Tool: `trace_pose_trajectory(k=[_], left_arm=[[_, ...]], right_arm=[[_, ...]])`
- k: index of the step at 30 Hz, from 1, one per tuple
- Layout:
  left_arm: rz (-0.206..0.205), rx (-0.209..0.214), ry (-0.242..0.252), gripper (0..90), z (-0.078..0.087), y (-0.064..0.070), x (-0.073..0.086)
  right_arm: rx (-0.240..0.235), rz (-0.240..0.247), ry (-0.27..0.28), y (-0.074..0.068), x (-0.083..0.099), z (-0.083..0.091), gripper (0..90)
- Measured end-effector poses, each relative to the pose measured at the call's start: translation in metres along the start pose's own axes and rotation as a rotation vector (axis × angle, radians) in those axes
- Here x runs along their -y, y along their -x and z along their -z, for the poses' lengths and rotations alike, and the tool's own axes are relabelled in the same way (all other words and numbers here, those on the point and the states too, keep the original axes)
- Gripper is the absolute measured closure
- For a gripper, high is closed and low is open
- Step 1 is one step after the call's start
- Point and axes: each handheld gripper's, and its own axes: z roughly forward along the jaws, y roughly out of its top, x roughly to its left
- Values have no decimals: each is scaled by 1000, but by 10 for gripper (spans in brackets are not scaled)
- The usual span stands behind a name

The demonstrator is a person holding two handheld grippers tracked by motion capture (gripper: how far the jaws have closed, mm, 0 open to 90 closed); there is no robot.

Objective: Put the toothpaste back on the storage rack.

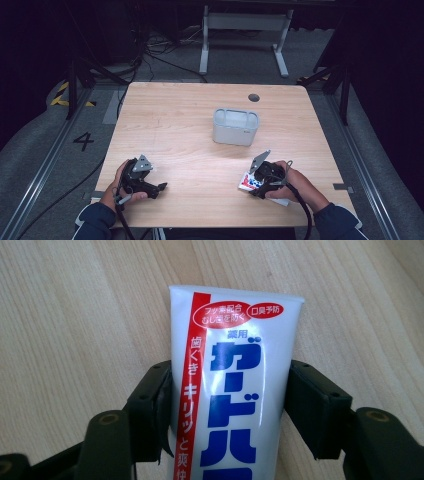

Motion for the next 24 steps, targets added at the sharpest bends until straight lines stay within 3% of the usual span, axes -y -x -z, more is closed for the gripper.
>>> trace_pose_trajectory(k=[24], left_arm=[[-3, 1, -1, 5, 0, 0, 0]], right_arm=[[-3, 36, 30, -6, 4, 9, 571]])
